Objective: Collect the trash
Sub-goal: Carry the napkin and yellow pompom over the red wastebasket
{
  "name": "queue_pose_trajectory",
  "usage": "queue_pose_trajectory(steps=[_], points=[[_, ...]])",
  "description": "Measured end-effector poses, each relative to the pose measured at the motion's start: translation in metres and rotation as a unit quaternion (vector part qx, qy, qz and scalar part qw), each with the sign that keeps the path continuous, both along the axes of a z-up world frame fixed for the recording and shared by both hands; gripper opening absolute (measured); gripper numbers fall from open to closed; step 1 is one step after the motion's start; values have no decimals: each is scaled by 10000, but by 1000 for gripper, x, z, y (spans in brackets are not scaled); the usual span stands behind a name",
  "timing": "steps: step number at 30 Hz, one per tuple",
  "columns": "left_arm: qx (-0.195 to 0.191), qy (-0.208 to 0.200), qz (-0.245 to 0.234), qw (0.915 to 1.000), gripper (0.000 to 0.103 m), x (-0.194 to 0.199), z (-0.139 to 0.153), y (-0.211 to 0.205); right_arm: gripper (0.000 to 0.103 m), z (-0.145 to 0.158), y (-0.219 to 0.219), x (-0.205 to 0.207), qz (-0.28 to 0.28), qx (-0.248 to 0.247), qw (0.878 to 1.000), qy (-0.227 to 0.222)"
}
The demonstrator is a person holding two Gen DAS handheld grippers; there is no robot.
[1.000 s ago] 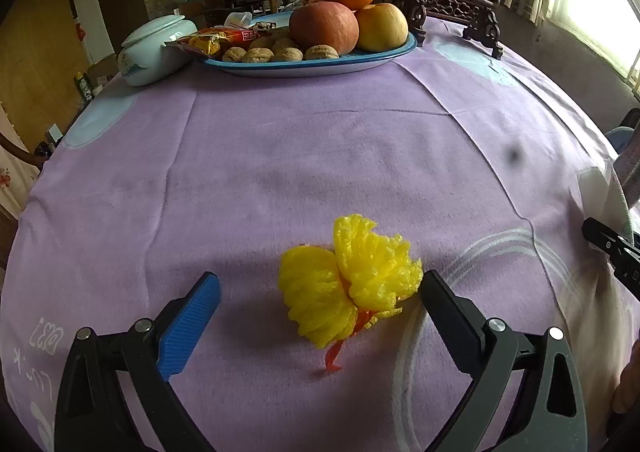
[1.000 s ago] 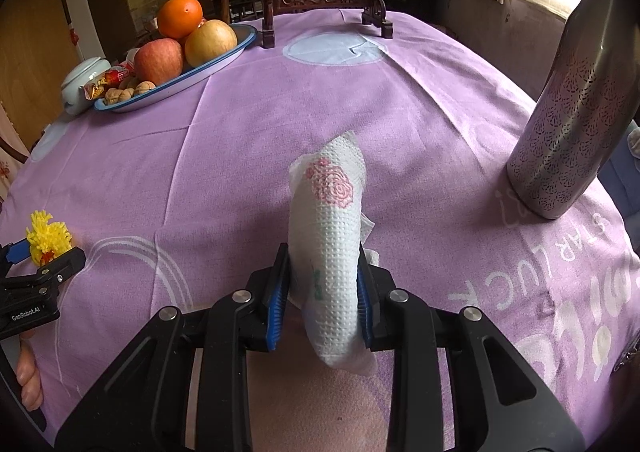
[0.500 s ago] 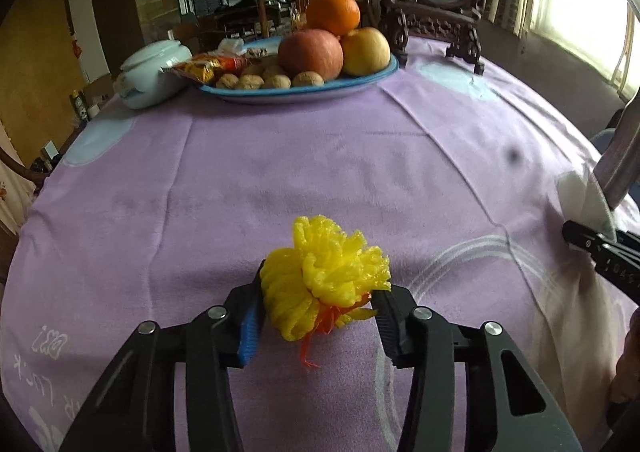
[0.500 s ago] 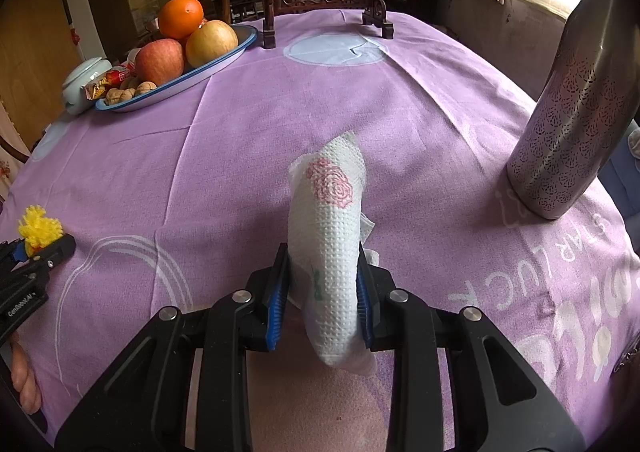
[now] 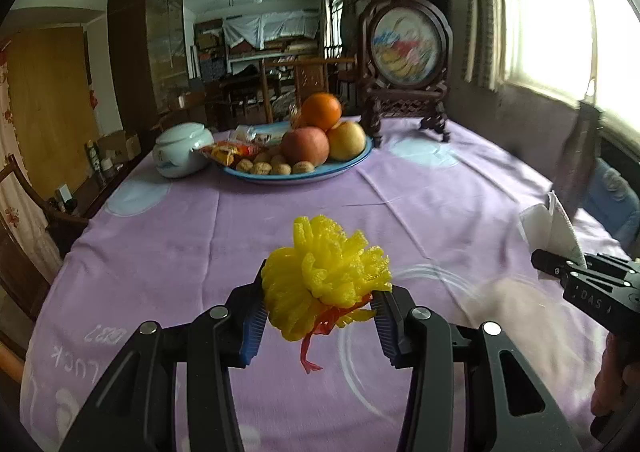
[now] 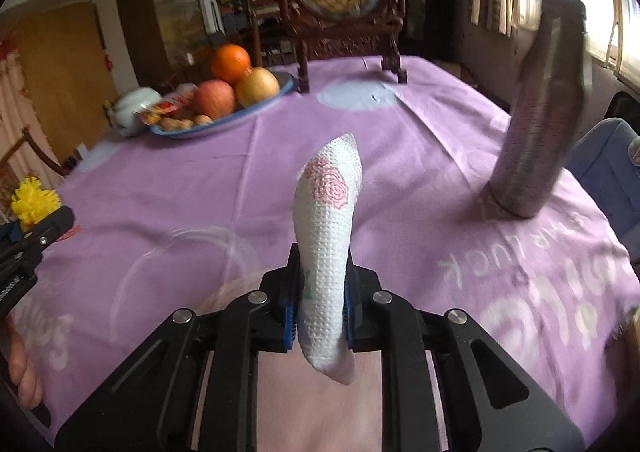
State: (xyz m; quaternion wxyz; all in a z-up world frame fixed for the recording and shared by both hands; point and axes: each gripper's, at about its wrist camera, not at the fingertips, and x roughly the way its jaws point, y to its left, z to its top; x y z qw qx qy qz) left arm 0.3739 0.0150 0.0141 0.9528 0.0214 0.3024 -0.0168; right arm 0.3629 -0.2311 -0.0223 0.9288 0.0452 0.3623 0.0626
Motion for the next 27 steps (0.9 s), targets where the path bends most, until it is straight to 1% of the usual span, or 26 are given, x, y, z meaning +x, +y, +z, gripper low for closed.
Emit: queue_pose_trajectory(steps=[4, 9, 15, 18, 27], points=[[-274, -210, -148, 9993, 46, -37, 15, -2, 19, 17, -7, -44, 25, 40, 9999, -160], [-401, -381, -342, 9979, 46, -77, 27, -15, 19, 41, -24, -96, -13, 197, 9990, -407], [-420, -635, -613, 9952, 46, -124, 48, -36, 19, 63, -43, -165, -174, 269, 9962, -816], [-402, -762, -768, 9933, 46, -145, 58, -46, 19, 70, -54, -195, -251, 334, 9944, -972], [-466, -1165, -1389, 9823, 47, -213, 87, -91, 19, 97, -85, -278, -518, 259, 9866, -1525]])
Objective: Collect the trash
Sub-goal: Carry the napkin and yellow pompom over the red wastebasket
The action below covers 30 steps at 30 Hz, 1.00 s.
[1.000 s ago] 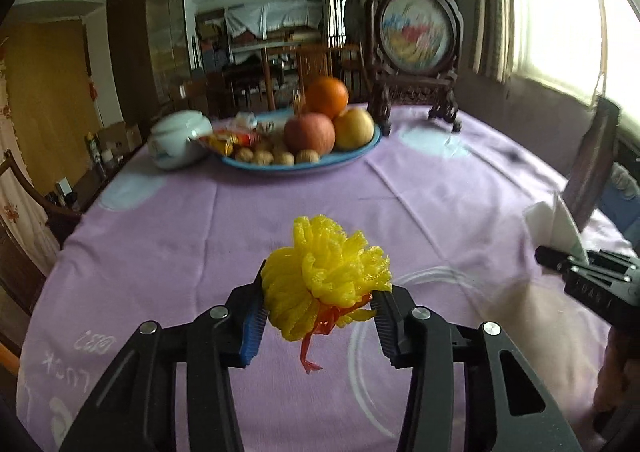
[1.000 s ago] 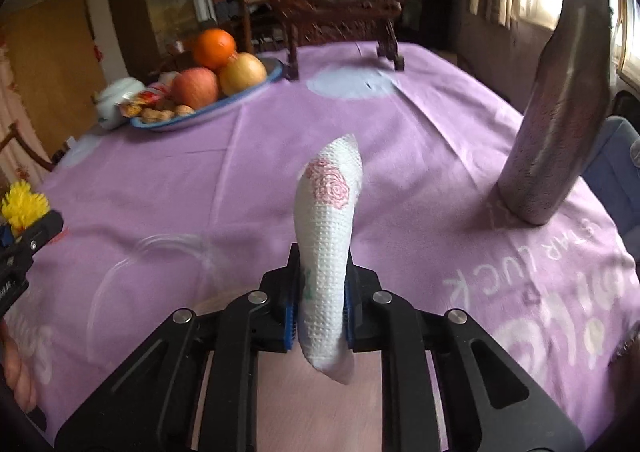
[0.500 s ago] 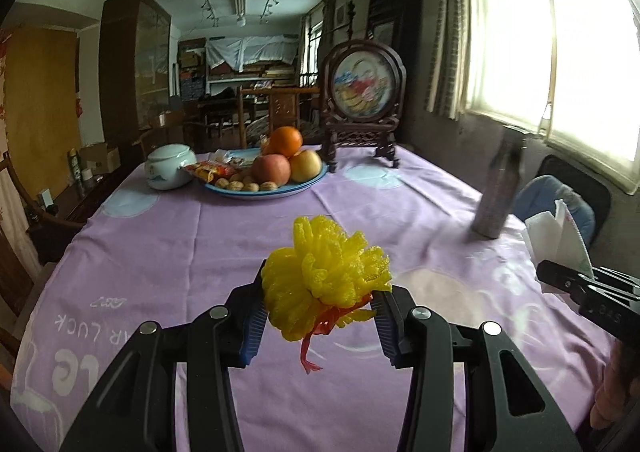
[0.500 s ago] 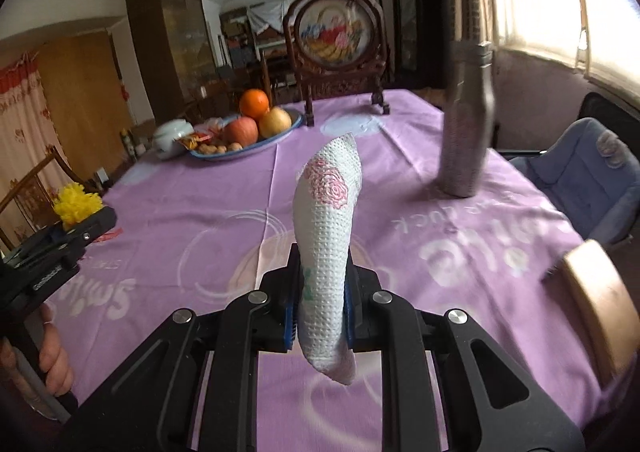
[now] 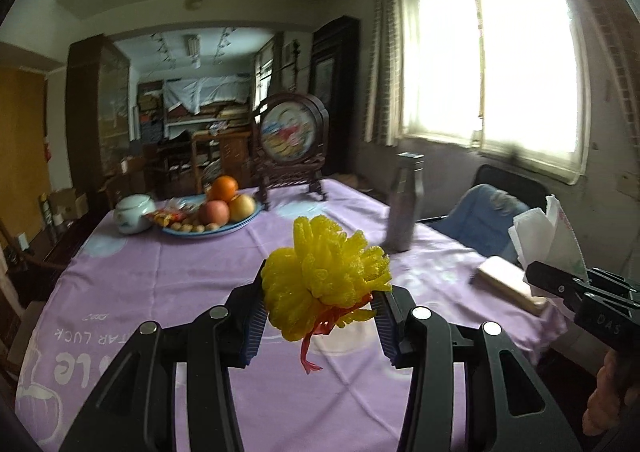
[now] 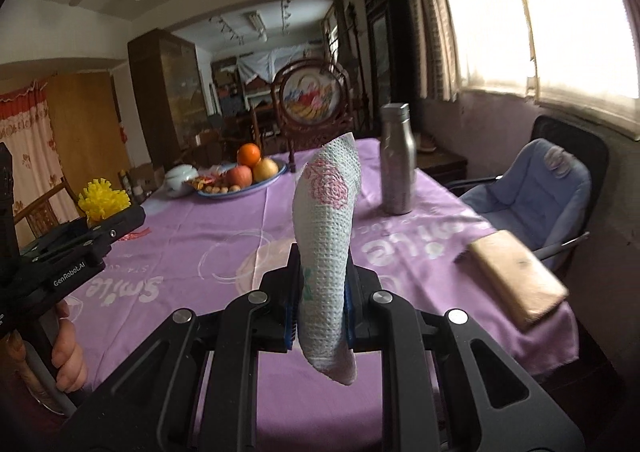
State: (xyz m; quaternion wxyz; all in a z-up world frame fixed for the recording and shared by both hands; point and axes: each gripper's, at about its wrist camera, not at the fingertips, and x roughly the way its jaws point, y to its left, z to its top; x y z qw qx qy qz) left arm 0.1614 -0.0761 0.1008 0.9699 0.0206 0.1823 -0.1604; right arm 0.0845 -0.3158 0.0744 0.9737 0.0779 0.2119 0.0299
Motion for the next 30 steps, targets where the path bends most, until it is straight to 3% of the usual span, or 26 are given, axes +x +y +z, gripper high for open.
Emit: queue_pose_trajectory(steps=[9, 17, 30], points=[[76, -327, -707, 9969, 47, -54, 13, -56, 20, 10, -42, -79, -499, -5, 9981, -356], [183, -381, -1394, 9893, 47, -88, 6, -121, 21, 5, -87, -141, -1037, -27, 9933, -508], [669, -14, -2546, 9647, 47, -121, -42, -246, 22, -44, -184, -208, -2171, 245, 9758, -128]])
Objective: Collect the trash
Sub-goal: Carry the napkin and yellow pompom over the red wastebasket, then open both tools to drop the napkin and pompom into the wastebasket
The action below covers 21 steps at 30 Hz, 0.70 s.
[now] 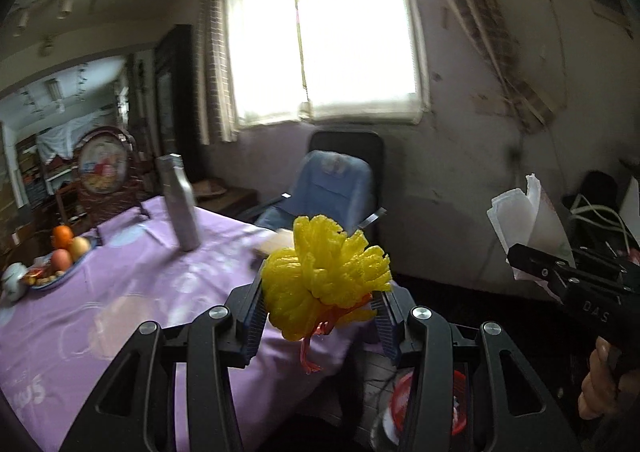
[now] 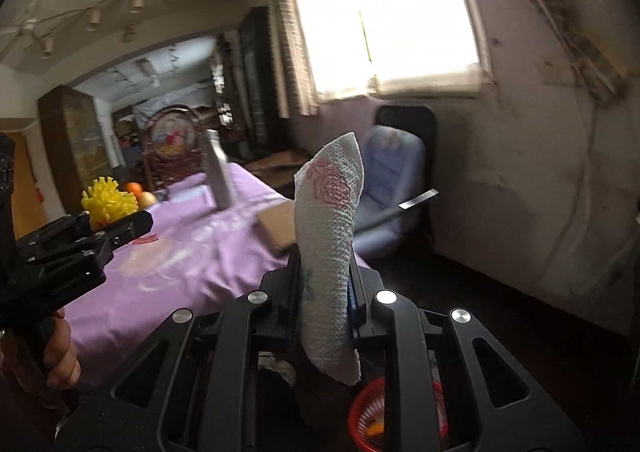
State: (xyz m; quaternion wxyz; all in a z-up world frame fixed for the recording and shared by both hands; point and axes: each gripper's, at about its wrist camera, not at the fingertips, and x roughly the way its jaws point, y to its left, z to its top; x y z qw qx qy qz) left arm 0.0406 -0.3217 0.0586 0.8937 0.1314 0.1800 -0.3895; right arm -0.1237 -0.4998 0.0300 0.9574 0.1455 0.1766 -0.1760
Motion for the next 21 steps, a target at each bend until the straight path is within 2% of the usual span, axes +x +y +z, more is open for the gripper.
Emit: queue_pose_trajectory(steps=[11, 21], points=[[617, 455, -747, 9943, 47, -11, -67, -81, 22, -84, -72, -13, -572, 752, 9930, 712], [1080, 1078, -969, 9835, 47, 9, -133, -119, 22, -191, -100, 9, -626, 1578, 9725, 1593]])
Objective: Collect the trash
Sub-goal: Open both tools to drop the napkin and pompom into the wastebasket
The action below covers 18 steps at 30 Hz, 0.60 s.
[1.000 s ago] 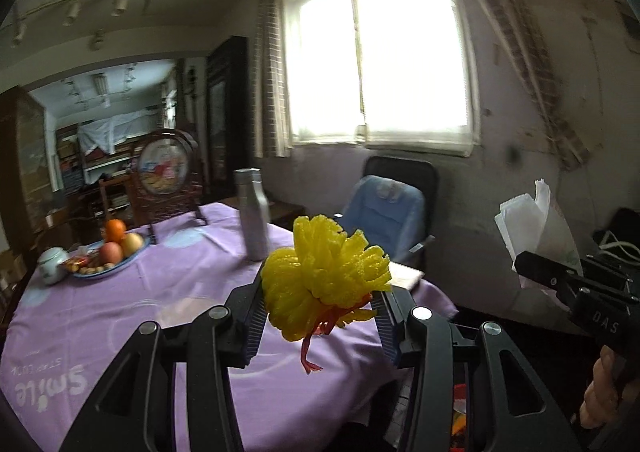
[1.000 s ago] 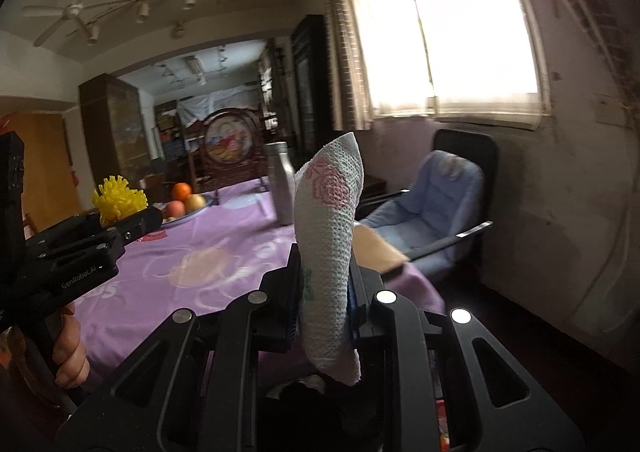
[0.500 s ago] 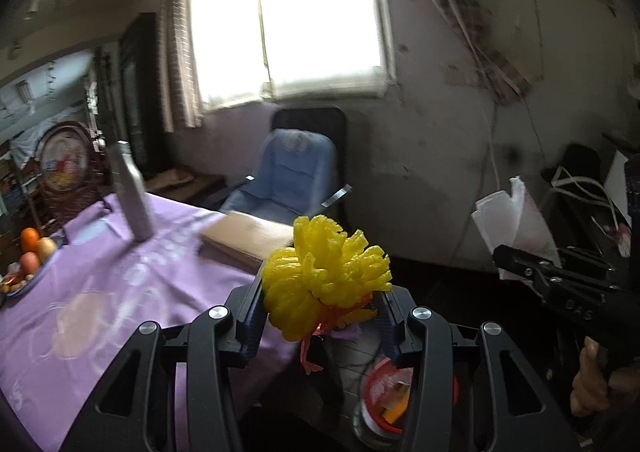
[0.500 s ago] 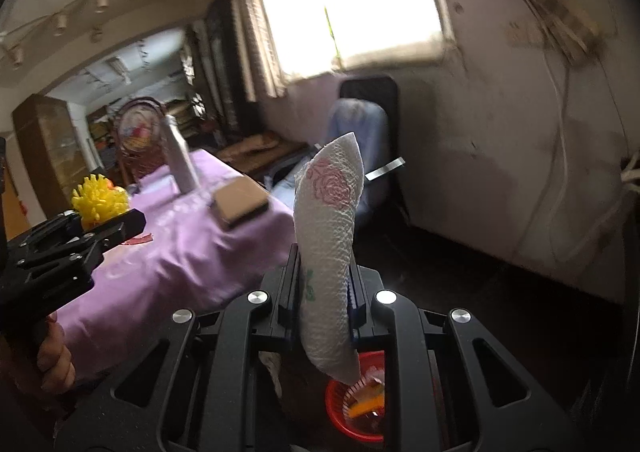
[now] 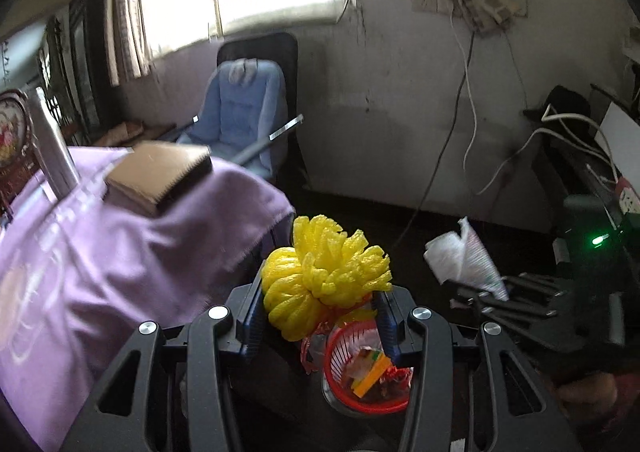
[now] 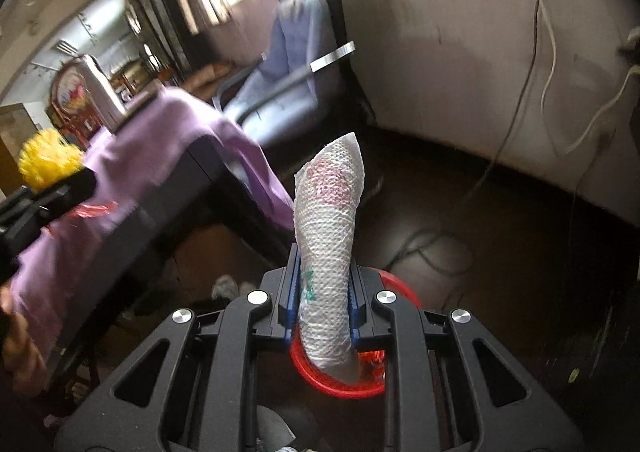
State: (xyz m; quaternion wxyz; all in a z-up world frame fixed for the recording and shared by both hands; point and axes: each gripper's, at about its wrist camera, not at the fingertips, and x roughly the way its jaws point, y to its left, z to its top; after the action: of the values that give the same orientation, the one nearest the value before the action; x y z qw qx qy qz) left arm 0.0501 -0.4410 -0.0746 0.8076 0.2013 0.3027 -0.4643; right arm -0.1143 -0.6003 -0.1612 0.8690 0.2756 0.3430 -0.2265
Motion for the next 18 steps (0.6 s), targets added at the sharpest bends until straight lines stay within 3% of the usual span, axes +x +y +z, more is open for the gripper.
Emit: queue_pose_trajectory(steps=[9, 11, 13, 18], points=[[453, 372, 42, 9983, 47, 25, -53, -11, 22, -116, -6, 38, 231, 817, 9907, 1061], [513, 427, 19, 9978, 47, 28, -61, -13, 31, -135, -6, 46, 360, 892, 9873, 1263], [577, 466, -8, 9972, 47, 29, -68, -14, 61, -151, -8, 47, 359, 1017, 9837, 1440], [773, 564, -82, 9954, 47, 29, -84, -20, 62, -143, -19, 28, 171, 1302, 9845, 1161]])
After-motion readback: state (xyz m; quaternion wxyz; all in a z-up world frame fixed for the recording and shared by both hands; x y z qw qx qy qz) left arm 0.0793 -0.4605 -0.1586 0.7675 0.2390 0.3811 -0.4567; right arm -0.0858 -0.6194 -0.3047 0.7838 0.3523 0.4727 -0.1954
